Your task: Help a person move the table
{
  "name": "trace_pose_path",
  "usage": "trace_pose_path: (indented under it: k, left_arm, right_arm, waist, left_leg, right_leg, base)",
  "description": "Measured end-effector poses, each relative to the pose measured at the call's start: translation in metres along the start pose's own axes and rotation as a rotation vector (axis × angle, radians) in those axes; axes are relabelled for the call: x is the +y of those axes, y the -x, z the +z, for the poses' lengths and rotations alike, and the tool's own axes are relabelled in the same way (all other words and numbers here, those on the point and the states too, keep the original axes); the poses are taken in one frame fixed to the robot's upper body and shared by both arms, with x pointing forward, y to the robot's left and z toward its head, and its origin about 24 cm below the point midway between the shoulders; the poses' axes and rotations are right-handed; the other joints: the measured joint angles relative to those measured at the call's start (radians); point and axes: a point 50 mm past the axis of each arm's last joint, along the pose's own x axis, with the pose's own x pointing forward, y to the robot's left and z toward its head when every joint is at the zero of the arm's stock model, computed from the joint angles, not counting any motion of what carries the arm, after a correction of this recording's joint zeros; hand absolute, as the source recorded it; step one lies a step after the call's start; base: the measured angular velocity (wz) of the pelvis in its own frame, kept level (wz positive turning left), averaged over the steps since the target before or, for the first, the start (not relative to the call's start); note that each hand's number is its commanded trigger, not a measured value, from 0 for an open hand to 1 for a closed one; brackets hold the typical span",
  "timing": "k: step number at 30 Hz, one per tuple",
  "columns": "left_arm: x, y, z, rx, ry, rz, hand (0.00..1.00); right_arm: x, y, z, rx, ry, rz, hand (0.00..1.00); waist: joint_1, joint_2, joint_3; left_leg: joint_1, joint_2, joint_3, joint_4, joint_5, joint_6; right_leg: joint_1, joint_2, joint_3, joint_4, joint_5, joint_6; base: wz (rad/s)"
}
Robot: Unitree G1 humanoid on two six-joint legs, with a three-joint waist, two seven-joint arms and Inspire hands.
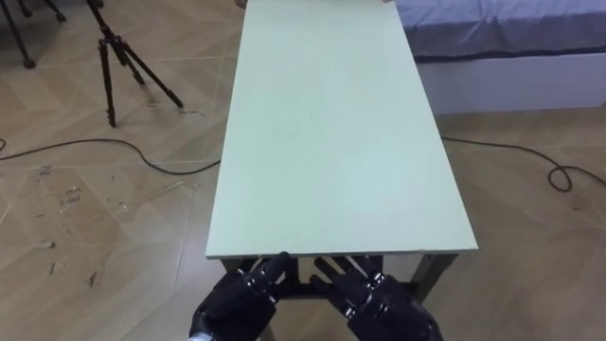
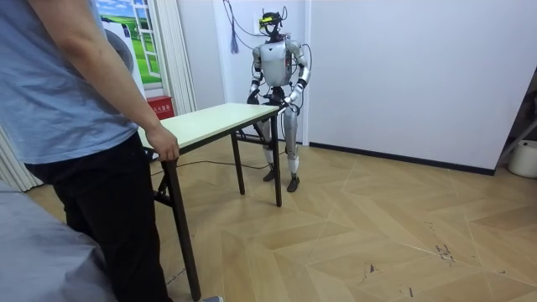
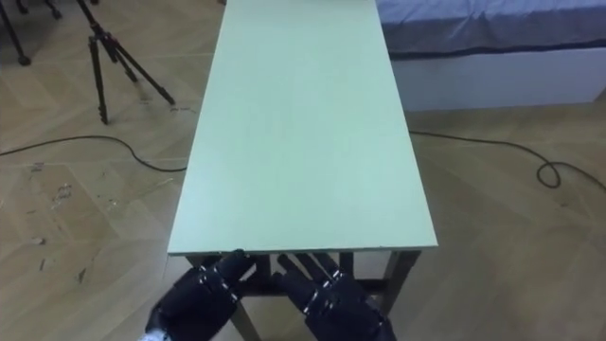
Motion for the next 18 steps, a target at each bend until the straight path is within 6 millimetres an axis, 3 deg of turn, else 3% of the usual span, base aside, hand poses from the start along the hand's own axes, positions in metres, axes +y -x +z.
trace_pose_path:
  k: [5, 18]
  left_arm:
    - [0.004, -0.01, -0.002, 0.026, 0.029, 0.062, 0.0]
    - [0.005, -0.013, 0.0, 0.038, 0.106, 0.097, 0.0]
  right_arm:
    - [-0.007, -0.019, 0.012, -0.012, 0.001, -0.079, 0.0]
    - [-0.009, -0.024, 0.022, -0.095, -0.144, -0.152, 0.0]
  waist:
    - [0.003, -0.01, -0.0014]
    - [0.003, -0.012, -0.0047]
  left_leg:
    - [0.004, 0.0, 0.002, 0.0, 0.0, 0.0]
    - [0.017, 0.001, 0.003, -0.003, 0.0, 0.0]
  right_leg:
    - [0.003, 0.0, 0.0, -0.001, 0.0, 0.0]
    - [0.015, 0.0, 0.001, -0.002, 0.0, 0.0]
  base:
    - [0.0]
    - [0.0]
